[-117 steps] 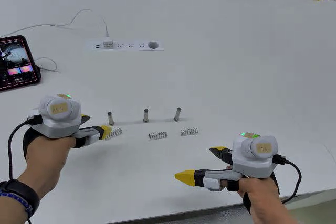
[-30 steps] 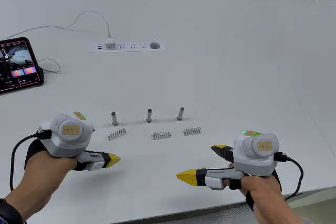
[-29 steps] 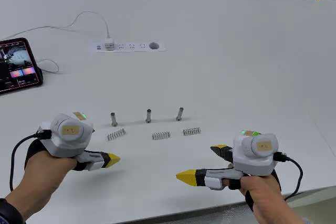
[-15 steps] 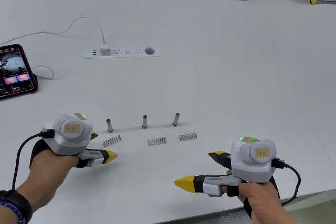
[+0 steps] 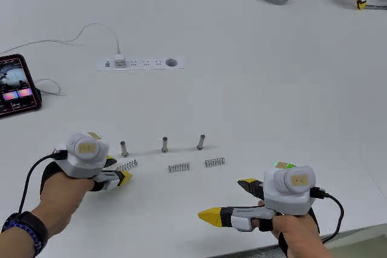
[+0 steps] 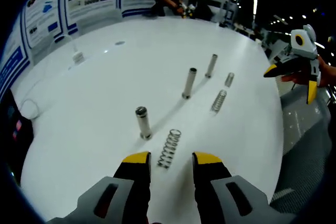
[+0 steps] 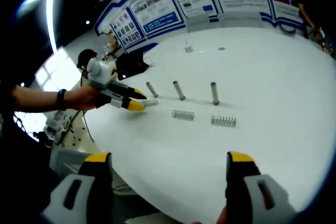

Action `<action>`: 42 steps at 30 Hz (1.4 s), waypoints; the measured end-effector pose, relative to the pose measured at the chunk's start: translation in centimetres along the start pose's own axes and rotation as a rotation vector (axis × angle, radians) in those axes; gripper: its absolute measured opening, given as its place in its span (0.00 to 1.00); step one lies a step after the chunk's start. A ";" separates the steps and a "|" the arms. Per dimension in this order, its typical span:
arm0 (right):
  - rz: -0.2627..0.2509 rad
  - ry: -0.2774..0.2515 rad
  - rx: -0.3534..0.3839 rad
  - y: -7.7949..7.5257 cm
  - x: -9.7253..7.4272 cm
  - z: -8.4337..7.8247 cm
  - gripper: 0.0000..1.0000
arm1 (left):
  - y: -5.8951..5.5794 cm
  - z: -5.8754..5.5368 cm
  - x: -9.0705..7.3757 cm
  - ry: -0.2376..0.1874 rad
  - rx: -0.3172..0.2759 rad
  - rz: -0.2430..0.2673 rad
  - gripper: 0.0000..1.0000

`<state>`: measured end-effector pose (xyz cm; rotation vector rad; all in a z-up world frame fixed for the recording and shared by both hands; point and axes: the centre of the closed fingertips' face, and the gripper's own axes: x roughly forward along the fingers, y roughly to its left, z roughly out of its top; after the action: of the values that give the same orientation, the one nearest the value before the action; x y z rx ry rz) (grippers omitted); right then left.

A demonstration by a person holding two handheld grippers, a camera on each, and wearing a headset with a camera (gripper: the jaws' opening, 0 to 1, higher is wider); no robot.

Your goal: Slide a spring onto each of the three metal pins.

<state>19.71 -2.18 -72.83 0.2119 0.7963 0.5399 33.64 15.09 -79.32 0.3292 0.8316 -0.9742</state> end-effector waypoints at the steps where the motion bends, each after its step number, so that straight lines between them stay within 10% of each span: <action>1: -0.001 0.000 0.002 0.0 0.0 0.0 0.91 | -0.1 0.0 0.1 0.001 0.001 -0.001 0.31; 22: -0.006 -0.008 0.017 0.0 -0.1 -0.2 0.91 | -0.9 -0.5 0.6 0.011 0.039 0.019 0.11; 42: 0.014 -0.021 0.020 0.7 0.2 -0.2 0.90 | -2.7 -2.5 -3.3 -0.030 -0.110 -0.004 0.10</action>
<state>19.41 -1.47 -72.81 0.2418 0.7806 0.5421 29.28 17.05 -78.20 0.2182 0.8545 -0.9311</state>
